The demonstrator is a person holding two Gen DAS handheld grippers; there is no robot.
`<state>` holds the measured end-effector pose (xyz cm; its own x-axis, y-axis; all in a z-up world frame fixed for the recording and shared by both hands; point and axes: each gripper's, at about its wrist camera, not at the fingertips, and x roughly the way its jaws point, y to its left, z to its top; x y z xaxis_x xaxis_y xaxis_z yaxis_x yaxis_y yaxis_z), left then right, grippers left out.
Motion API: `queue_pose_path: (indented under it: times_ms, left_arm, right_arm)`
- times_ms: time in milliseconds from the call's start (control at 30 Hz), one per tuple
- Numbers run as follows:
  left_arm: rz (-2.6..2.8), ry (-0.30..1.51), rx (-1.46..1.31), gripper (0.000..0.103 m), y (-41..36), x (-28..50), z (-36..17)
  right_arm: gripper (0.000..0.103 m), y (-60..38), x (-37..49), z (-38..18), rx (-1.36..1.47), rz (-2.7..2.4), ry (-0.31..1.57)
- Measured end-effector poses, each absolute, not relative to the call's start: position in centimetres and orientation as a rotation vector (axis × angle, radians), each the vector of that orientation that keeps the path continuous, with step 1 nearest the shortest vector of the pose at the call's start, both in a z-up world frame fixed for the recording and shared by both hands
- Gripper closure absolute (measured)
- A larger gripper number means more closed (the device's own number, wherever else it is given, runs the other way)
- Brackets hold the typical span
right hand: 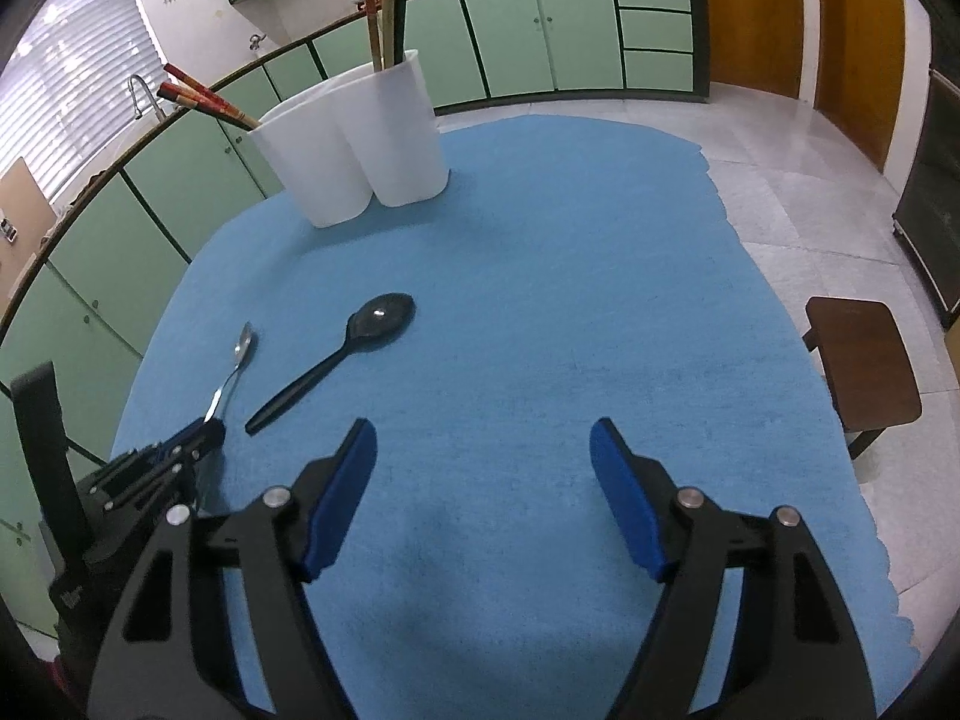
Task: Organize utensils
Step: 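Grasp the black plastic spoon handle with the right gripper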
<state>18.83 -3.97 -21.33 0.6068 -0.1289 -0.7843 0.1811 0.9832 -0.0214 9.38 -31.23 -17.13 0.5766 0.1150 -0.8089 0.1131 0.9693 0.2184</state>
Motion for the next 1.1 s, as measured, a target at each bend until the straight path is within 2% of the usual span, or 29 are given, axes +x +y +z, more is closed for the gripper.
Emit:
queue_pose_path:
  times_ms: [33, 167, 367, 633, 1100]
  left_arm:
    - [-0.188, 0.898, 0.061, 0.092, -4.0, 18.7, -21.1]
    - [-0.213, 0.865, 0.052, 0.08, -4.3, 17.7, -20.2]
    - [-0.249, 0.852, 0.065, 0.08, -5.6, 17.3, -19.8]
    - [-0.152, 0.882, 0.026, 0.08, -1.7, 17.9, -20.0]
    - [-0.113, 0.917, -0.015, 0.08, 2.8, 21.7, -20.9]
  right_arm:
    - [0.031, -31.3, 9.4, -17.2, 0.259, 0.002, 0.96]
    - [0.031, -31.9, 9.6, -17.6, 0.263, -0.005, 0.965]
    - [0.037, -32.3, 10.3, -18.6, 0.28, -0.011, 0.994]
    - [0.042, -28.4, 12.6, -19.2, 0.328, 0.041, 1.05]
    - [0.043, -20.7, 16.5, -19.7, 0.288, -0.017, 1.102]
